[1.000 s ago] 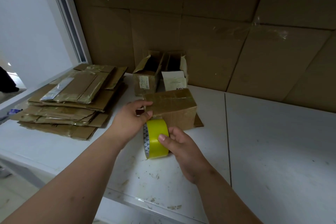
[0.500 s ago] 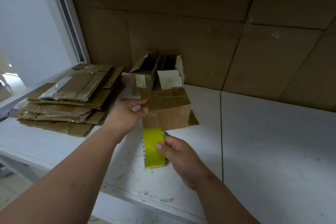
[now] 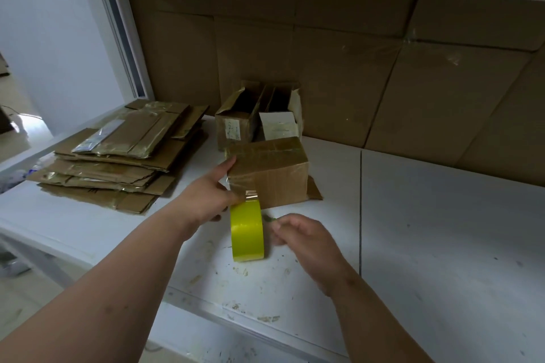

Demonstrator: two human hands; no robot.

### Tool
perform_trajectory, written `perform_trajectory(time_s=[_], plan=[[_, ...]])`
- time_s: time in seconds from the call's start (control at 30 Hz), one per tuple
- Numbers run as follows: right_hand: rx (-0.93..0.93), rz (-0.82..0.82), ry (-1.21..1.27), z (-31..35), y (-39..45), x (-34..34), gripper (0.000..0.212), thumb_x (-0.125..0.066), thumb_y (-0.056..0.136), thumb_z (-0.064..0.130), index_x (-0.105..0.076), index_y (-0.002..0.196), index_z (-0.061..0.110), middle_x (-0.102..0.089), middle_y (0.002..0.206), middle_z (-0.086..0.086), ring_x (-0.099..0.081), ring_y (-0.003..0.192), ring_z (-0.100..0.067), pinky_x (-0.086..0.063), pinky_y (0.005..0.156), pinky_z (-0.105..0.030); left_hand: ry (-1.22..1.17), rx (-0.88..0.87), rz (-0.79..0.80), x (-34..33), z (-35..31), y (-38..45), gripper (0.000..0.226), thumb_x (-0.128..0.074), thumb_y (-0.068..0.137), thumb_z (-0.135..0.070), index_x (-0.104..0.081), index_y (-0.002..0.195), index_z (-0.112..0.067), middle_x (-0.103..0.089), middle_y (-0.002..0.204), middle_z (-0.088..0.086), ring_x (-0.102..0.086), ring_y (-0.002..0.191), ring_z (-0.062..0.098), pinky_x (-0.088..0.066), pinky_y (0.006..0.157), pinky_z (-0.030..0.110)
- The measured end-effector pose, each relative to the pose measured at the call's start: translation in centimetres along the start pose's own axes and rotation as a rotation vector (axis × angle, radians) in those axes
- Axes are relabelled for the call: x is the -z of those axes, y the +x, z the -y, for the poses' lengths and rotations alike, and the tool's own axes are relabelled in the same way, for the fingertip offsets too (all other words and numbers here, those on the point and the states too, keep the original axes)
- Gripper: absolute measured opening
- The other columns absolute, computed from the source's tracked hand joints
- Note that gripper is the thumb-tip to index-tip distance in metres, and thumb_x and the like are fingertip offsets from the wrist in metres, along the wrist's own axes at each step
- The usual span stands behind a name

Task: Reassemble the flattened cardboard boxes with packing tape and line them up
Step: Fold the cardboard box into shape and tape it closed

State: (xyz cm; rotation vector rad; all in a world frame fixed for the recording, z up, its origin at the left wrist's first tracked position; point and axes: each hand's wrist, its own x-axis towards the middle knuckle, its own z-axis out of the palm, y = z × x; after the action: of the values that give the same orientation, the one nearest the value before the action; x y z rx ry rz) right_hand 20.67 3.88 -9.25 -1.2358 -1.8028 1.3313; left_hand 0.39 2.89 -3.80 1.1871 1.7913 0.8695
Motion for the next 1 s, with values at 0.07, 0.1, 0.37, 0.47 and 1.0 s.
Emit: perform_trajectory(time_s=[0.07, 0.1, 0.37, 0.47, 1.0], plan=[[0.071, -0.227, -0.367, -1.5, 1.2, 0.7, 0.015, -0.058, 0.096, 0.025, -0.069, 0.105, 0.02, -0.061, 0.104, 0.005, -0.059, 0.096, -0.012, -0.048, 0.088, -0.029, -0.081, 0.017, -0.043, -0.6, 0.1, 0.1, 0.079, -0.068, 0.091, -0.016, -0.028, 0.148, -0.052, -0.061, 0.108, 0.008, -0.064, 0.1, 0.025, -0.055, 0.092, 0.047], [0.079, -0.287, -0.512, -2.1, 1.6, 0.9, 0.023, -0.057, 0.096, 0.028, -0.066, 0.115, 0.019, -0.057, 0.111, 0.002, -0.058, 0.101, -0.016, -0.048, 0.091, -0.031, -0.113, 0.021, -0.061, -0.8, 0.1, 0.1, 0.078, -0.067, 0.091, -0.014, -0.029, 0.148, -0.052, -0.06, 0.108, 0.008, -0.064, 0.1, 0.025, -0.055, 0.092, 0.047], [-0.011, -0.197, -0.995, -3.0, 2.9, 1.7, 0.037, -0.041, 0.101, 0.043, -0.056, 0.132, 0.03, -0.045, 0.121, -0.002, -0.048, 0.112, -0.021, -0.038, 0.092, -0.034, -0.195, 0.015, -0.046, -1.0, 0.3, 0.1, 0.081, -0.065, 0.093, -0.009, -0.025, 0.151, -0.049, -0.061, 0.111, 0.011, -0.064, 0.099, 0.024, -0.053, 0.092, 0.041], [0.007, -0.189, -1.049, -2.7, 3.1, 1.8, 0.027, -0.043, 0.1, 0.04, -0.057, 0.116, 0.024, -0.045, 0.118, 0.001, -0.045, 0.11, -0.021, -0.037, 0.092, -0.037, -0.258, 0.018, -0.037, -1.1, 0.3, 0.0, 0.083, -0.065, 0.092, -0.006, -0.026, 0.15, -0.049, -0.061, 0.111, 0.013, -0.064, 0.1, 0.024, -0.053, 0.09, 0.039], [0.403, -0.077, -0.538, 4.4, 3.3, 2.5, 0.019, -0.052, 0.099, 0.03, -0.065, 0.112, 0.034, -0.06, 0.096, 0.014, -0.055, 0.083, -0.004, -0.047, 0.073, -0.028, -0.364, 0.006, -0.049, -1.4, 0.7, 0.2, 0.09, -0.069, 0.085, 0.005, -0.031, 0.149, -0.045, -0.055, 0.095, 0.017, -0.065, 0.096, 0.034, -0.053, 0.096, 0.05]])
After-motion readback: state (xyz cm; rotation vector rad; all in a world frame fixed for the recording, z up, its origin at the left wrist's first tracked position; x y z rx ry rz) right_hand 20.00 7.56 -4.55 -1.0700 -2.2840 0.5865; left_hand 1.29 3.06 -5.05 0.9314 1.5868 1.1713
